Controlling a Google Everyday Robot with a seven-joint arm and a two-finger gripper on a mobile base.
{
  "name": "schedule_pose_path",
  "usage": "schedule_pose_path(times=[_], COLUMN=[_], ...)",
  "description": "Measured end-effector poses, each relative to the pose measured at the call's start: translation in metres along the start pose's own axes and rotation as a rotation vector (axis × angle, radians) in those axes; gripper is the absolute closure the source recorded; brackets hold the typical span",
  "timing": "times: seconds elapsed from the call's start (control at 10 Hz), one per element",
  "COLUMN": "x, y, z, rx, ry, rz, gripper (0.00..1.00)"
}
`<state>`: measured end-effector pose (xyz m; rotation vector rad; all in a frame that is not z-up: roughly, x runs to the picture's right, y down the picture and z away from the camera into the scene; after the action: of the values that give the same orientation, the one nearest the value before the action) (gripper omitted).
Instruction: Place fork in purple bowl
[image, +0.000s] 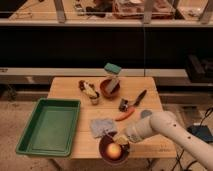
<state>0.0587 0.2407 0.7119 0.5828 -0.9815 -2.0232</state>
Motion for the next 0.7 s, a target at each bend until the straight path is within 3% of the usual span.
schedule_pose_path(times=[0.4,0.7], x=[0.0008,0.0012], y=[0.0012,0.0010], z=[0.0045,0.0050], rx=[0.002,0.003], ry=[-0.001,-0.002], rz=[-0.021,-0.022], gripper=[0.25,0.23])
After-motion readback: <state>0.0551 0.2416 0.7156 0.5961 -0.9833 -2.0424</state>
